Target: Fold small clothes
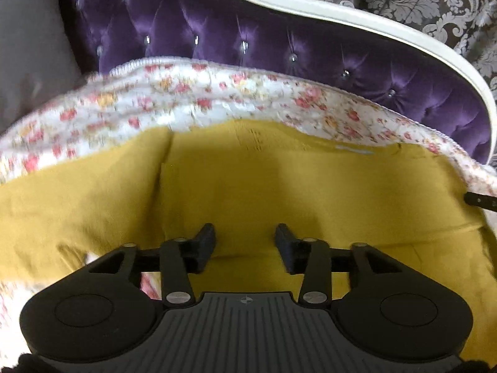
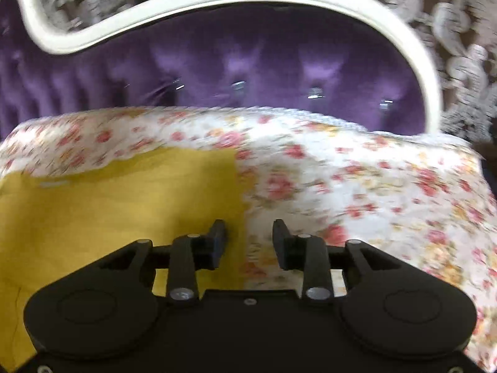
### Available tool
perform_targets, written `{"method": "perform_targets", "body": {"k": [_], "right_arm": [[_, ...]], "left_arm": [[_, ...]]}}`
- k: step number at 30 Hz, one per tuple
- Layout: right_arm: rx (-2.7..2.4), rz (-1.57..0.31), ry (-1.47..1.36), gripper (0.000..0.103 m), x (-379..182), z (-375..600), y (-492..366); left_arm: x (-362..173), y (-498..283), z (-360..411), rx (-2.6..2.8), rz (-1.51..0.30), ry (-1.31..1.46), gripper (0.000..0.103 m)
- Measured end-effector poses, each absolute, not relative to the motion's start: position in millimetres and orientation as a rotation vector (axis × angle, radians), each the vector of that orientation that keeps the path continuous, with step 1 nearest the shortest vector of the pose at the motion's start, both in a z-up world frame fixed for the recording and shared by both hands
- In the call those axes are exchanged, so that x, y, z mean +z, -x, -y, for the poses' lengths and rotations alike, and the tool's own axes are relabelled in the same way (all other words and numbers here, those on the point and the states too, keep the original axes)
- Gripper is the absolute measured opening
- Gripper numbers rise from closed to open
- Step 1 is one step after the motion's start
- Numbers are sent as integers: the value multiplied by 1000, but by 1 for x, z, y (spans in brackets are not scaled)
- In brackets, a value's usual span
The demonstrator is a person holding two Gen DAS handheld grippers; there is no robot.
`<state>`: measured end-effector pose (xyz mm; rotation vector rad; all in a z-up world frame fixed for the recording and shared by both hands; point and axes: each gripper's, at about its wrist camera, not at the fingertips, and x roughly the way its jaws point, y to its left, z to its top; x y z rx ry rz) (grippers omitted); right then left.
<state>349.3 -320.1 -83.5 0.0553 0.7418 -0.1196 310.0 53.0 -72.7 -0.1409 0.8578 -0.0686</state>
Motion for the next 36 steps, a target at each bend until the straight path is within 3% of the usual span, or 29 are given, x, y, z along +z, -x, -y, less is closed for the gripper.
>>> {"method": "perform_targets", "body": {"k": [5,10,15,20,22,25,32,33,34,36], "right_arm": [[-56,-666,-156,61,-64,304,-318],[19,-652,-135,63,-66,269,-293],[29,-705,-93,67,-83,249,-279],[23,-701,-3,78,-99,235,-273],[15,-697,5,79,-99,235,-274],[-13,-690,-30,80,-98,242,-273],[3,-674,-34,87,-102,244,-270],[6,-675,-31,88,-102,244,-270],[11,-673,-29,90,-102,243,-270],[20,-668,-31,90,-102,244,-268]], "left_arm": [[-73,-304,-49,-51,-829,155,56],[-63,-290,-45,-52,-843,206,70],[-64,-266,-41,-52,-879,214,77],[-76,-250,-34,-87,-841,119,90],[-81,-249,-27,-102,-823,74,102],[-86,-250,-9,-86,-826,-49,103],[-86,-254,-8,-43,-816,-19,102],[-83,-254,-10,-51,-819,-11,99],[-81,-252,-13,-50,-811,6,89],[-72,-242,-28,-56,-763,77,84]]}}
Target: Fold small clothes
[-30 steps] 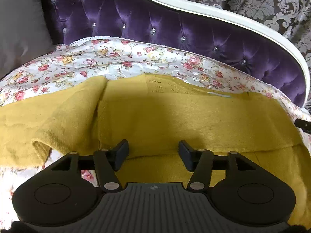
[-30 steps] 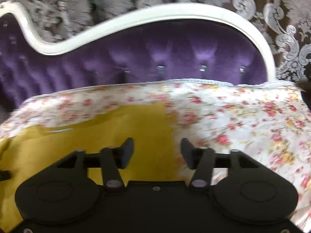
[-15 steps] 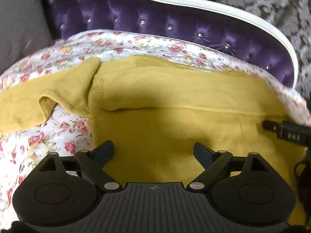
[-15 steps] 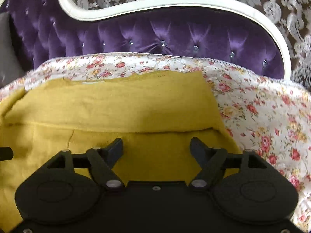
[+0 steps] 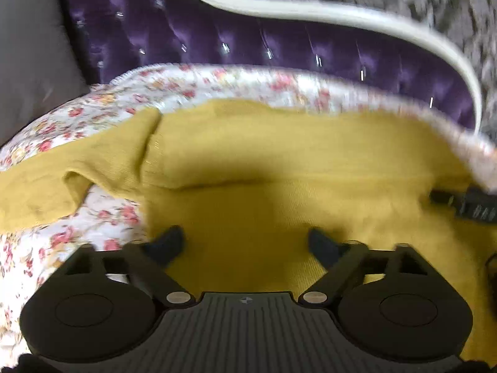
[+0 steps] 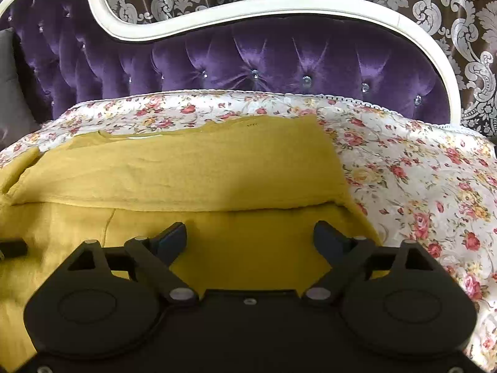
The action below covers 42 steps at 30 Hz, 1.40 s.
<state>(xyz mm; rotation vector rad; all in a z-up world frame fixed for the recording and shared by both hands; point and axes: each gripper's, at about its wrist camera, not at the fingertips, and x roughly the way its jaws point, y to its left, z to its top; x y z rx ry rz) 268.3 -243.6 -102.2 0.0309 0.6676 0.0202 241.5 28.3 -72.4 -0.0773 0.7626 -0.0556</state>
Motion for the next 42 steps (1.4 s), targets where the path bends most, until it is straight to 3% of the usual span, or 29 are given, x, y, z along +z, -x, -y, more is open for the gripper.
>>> {"method": "perform_targets", "body": {"k": [11,25,26,28,32,35,39,40,42], "right_arm": [[32,-672,-3,95,-104,238,-268],[20,-669,25,95,-105,236,-268],[18,-669,28,95,-105,236,-268],[15,-671,35,95,-105,234,-269],[15,-672,37,95,-105,234,-269],[16,-671,35,95,-105,234,-269],[24,-670,26,96,-105,236,-269],[25,-669,24,96,-106,237,-269],[27,-668,22,96,-106,237,-269]], "left_arm": [[-52,-189,-185,176,-613,436,84],[-106,-183,-298,424,-586,744,82],[-107,-184,-302,428,-574,761,80],[-105,-187,-307,442,-547,780,57],[-97,-194,-316,467,-526,791,53],[-97,-191,-318,531,-542,814,29],[-87,-179,-313,541,-499,782,26],[-83,-180,-311,537,-493,753,19],[-74,-180,-308,545,-472,725,15]]}}
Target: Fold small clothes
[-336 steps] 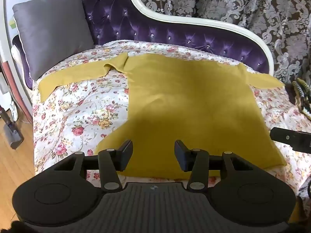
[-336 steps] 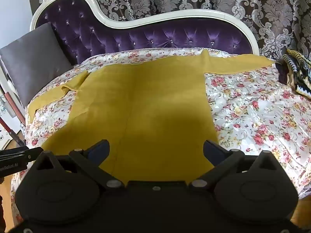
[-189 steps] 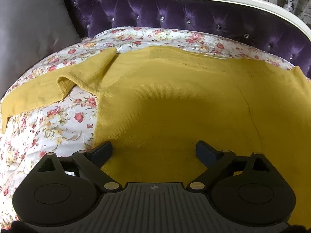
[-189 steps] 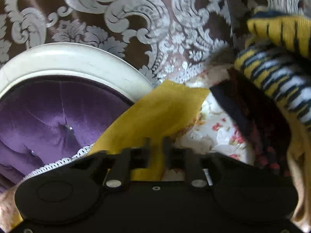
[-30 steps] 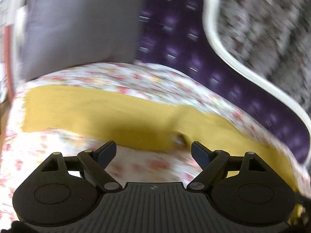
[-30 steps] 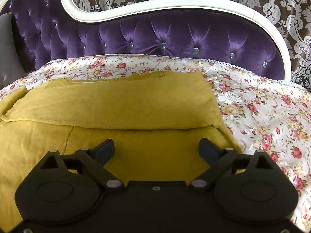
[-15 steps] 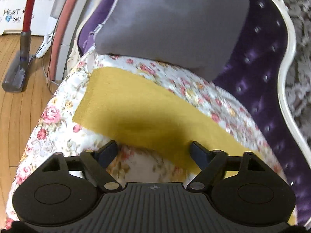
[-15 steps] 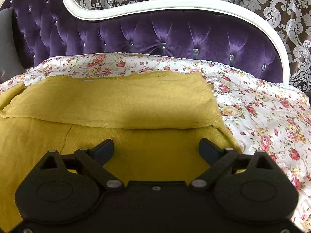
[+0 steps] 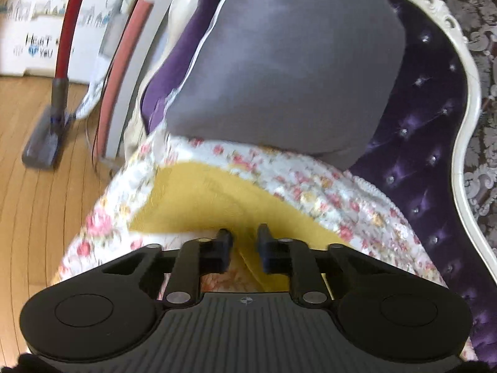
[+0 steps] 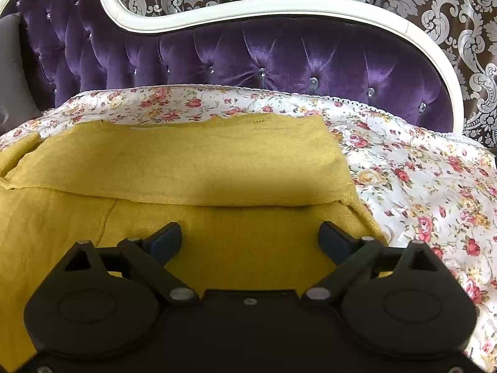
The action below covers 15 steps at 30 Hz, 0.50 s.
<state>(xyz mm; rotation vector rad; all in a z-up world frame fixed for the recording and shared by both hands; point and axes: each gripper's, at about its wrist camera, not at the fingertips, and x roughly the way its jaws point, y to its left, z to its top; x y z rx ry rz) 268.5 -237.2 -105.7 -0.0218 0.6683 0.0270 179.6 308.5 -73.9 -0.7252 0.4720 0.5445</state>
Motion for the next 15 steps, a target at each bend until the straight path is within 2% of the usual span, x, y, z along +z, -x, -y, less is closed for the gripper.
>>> {"method": "perform_targets", "body": {"k": [8,15], "right_arm": [[38,-664,2,98,-106,239,-268],[46,-663,-14,98,-105,241,-267]], "left_arm": [[-10,-203,-263,428,-357,538,15],[58,-242,-140,103,-248,323,15]]}}
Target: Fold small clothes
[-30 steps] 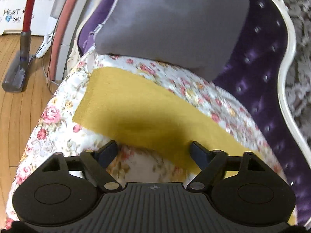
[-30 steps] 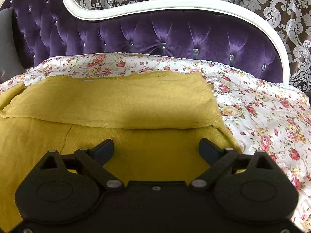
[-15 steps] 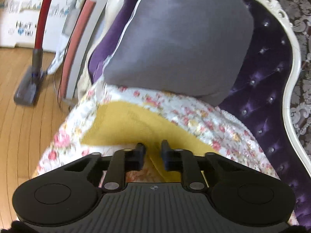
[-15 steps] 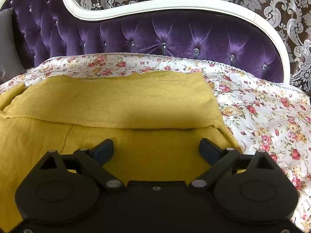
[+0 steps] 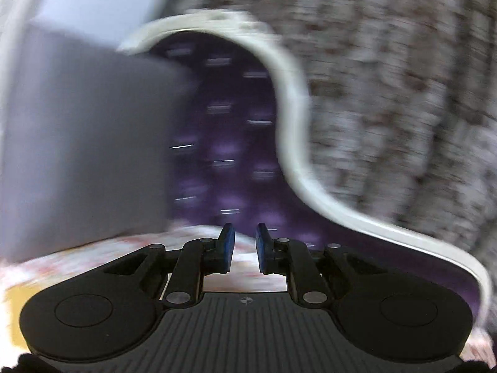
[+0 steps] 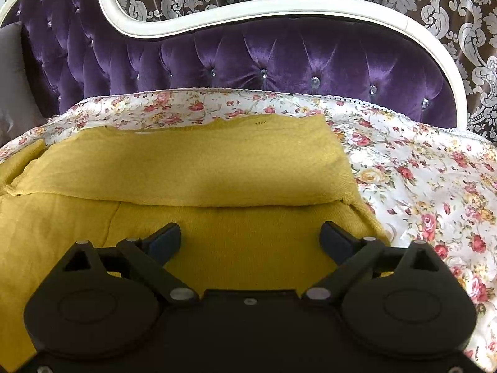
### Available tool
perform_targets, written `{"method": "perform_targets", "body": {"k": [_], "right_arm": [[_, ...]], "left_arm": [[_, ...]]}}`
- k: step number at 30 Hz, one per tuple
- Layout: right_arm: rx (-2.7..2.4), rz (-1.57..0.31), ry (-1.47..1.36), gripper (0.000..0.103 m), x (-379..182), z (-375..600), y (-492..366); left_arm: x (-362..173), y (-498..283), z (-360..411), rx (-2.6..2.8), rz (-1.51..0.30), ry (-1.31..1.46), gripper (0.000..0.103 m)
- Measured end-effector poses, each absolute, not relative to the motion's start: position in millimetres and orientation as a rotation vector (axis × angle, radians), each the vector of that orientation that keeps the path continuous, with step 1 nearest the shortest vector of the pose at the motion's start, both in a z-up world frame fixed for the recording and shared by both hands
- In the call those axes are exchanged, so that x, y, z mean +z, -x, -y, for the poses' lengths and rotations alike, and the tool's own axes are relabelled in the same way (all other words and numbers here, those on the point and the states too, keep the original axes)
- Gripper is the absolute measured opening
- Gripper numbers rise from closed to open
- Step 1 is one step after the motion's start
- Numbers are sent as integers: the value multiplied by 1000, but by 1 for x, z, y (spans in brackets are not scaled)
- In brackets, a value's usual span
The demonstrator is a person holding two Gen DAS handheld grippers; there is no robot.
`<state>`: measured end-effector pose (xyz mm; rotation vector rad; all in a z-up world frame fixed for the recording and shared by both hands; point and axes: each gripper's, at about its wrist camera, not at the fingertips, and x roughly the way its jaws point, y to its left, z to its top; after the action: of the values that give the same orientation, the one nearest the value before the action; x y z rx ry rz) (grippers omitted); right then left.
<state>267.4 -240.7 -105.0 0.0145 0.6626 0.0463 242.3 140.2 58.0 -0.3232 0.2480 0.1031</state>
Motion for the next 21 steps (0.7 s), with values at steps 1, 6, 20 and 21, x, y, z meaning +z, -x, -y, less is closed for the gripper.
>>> {"method": "perform_targets", "body": {"k": [1,6,20,21], "right_arm": [[48,-663,-16,98,-105,241,-268],[79,-662,-18,96,-99,241,-267],[572,-490,252,81,-7,106,-256],[626,-480,287,76,-6,86,-253]], "left_arm": [[61,-249,-121,53,-252,310,15],[44,-261,-60,-58,-343,294,27],[-55,-158,-104,139,-687,440,55],[-55,-153,-114,158,-680,457,55]]}}
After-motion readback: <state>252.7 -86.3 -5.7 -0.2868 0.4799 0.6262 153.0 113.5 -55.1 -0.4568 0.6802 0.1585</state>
